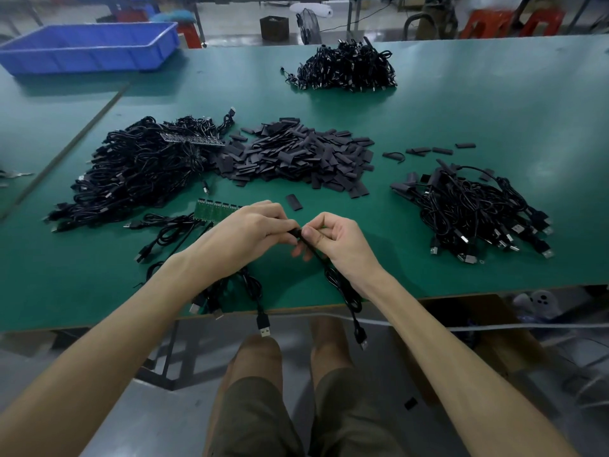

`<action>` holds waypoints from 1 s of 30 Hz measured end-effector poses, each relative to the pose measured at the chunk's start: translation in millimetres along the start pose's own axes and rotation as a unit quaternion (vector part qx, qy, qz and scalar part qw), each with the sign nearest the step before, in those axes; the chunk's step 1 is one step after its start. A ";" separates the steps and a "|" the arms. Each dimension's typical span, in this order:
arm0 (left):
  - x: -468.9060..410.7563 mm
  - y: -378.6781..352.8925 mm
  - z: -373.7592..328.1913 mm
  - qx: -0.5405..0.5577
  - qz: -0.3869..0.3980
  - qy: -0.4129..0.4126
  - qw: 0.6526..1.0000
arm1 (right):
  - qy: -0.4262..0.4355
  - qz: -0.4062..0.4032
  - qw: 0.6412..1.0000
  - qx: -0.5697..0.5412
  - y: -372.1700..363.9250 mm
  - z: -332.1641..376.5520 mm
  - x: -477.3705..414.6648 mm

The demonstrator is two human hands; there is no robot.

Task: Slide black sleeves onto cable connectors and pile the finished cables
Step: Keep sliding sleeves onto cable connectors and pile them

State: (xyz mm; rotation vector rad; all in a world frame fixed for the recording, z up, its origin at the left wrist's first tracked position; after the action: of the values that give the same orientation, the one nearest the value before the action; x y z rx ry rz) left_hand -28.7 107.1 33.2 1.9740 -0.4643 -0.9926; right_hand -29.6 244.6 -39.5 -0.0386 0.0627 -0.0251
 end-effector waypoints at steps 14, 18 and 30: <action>2.9 -5.3 -3.7 -0.016 -0.028 0.009 0.999 | 0.003 0.019 1.000 -0.007 -1.2 0.4 1.1; 2.8 -6.6 0.5 -0.013 -0.035 0.024 0.999 | 0.006 0.011 1.000 -0.013 -0.2 0.4 2.2; 10.1 -10.0 45.1 0.296 -0.140 0.283 0.901 | 0.006 -0.030 0.998 -0.058 7.3 0.5 -0.4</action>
State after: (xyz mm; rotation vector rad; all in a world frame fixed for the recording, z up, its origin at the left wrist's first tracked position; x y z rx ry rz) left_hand -58.5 82.5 5.8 2.8109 -0.1522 -0.4007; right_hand -29.7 251.9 -39.3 -0.1557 0.0740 -0.0813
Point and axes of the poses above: each hand's wrist, its own x-axis away from the middle knuckle, its own y-axis out of the back of the hand, z = x × y, the point moved 7 cm from there along -x, towards the middle knuckle, and after that the axes turned 11 degrees about -z, right-handed, at the moved point
